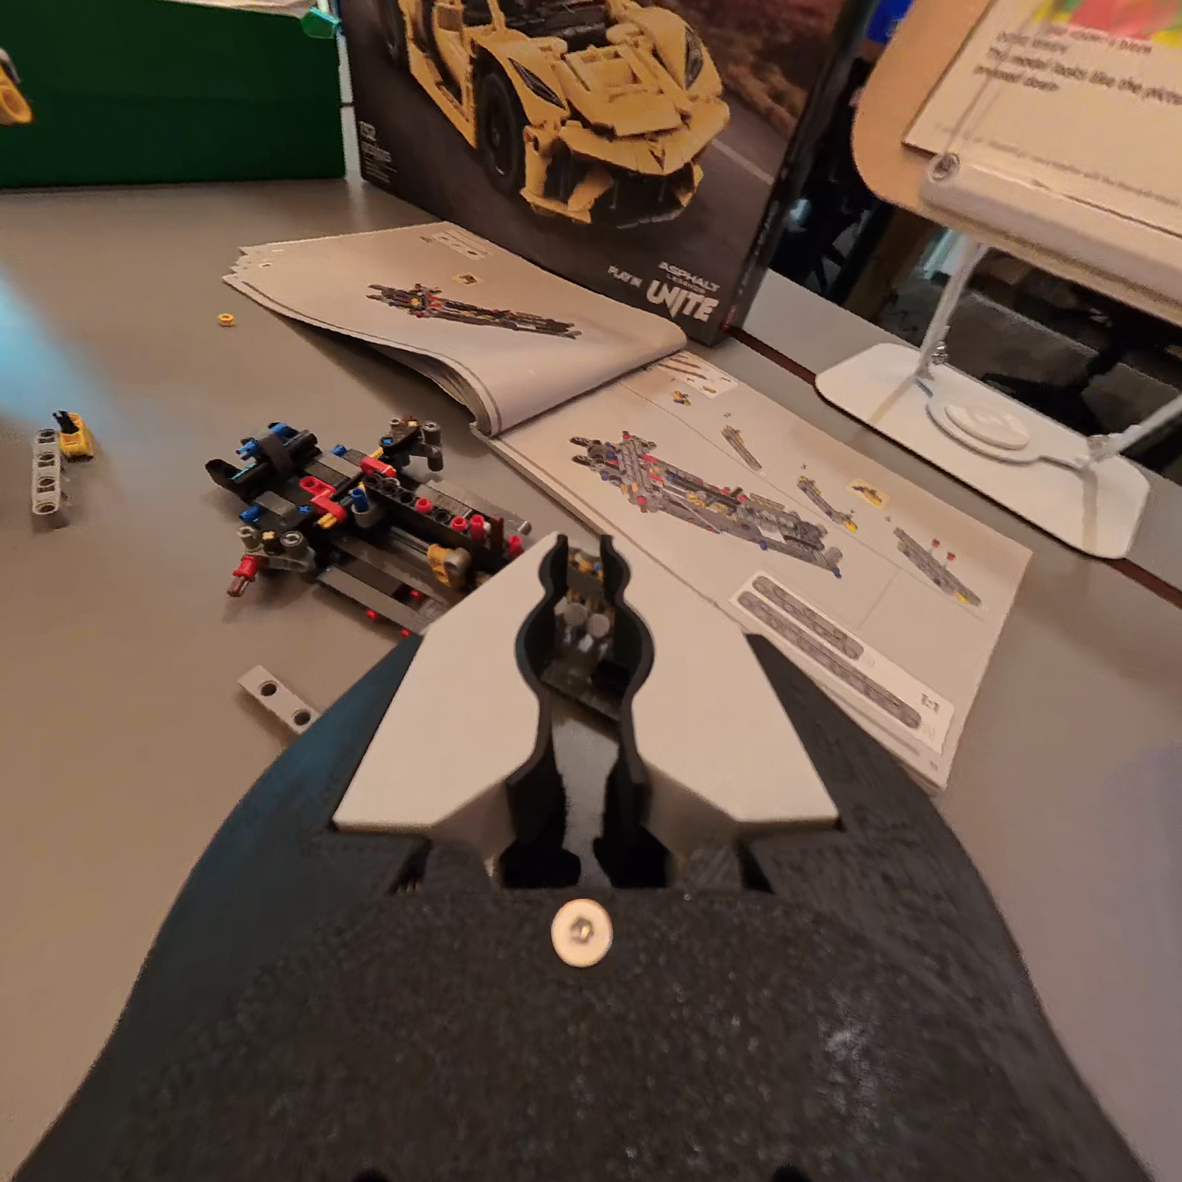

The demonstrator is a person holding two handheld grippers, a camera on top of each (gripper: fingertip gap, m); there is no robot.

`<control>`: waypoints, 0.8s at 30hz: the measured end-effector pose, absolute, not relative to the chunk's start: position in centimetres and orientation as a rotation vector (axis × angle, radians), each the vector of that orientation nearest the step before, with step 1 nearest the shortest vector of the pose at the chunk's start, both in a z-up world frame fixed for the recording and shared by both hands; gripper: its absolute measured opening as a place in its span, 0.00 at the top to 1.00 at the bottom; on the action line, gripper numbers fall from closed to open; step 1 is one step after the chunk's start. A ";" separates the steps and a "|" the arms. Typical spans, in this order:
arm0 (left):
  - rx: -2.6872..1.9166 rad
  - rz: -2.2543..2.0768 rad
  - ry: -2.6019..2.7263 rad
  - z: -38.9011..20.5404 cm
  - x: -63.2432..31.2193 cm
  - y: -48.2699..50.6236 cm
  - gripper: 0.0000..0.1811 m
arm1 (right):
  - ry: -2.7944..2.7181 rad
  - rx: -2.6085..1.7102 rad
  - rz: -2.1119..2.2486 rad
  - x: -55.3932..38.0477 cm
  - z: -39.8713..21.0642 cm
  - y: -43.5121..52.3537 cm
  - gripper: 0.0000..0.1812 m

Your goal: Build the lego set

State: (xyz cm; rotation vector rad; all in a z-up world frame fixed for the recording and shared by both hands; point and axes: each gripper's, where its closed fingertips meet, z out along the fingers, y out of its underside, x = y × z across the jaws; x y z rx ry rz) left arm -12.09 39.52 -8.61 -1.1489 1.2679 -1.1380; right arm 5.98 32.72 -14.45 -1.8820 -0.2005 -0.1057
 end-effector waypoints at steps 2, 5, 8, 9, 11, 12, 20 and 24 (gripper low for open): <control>-1.162 -1.147 1.278 -9.0 -12.0 39.4 0.97 | -0.140 -1.833 -0.139 6.3 -13.5 31.7 0.95; -1.175 -1.145 1.305 -9.6 -11.7 39.1 0.97 | -0.095 -1.757 -0.228 6.5 -11.9 30.9 0.95; -1.175 -1.137 1.327 -9.9 -11.6 38.8 0.97 | -0.104 -1.740 -0.304 6.7 -11.5 31.1 0.93; -1.171 -1.136 1.329 -9.9 -11.6 38.7 0.97 | -0.094 -1.724 -0.314 6.7 -11.1 31.0 0.91; -1.167 -1.134 1.329 -9.9 -11.7 38.6 0.97 | -0.075 -1.661 -0.298 4.9 -8.4 29.6 0.90; -1.165 -1.142 1.329 -9.8 -11.7 38.6 0.97 | -0.106 -1.613 -0.261 2.4 -6.4 28.0 0.90; -1.116 -1.144 1.347 -9.3 -11.9 37.8 0.97 | -0.504 -2.017 0.558 -30.7 -17.7 4.3 0.92; -1.098 -1.128 1.373 -9.5 -11.9 37.3 0.97 | -0.657 -2.354 0.782 -37.0 -26.7 -5.7 0.89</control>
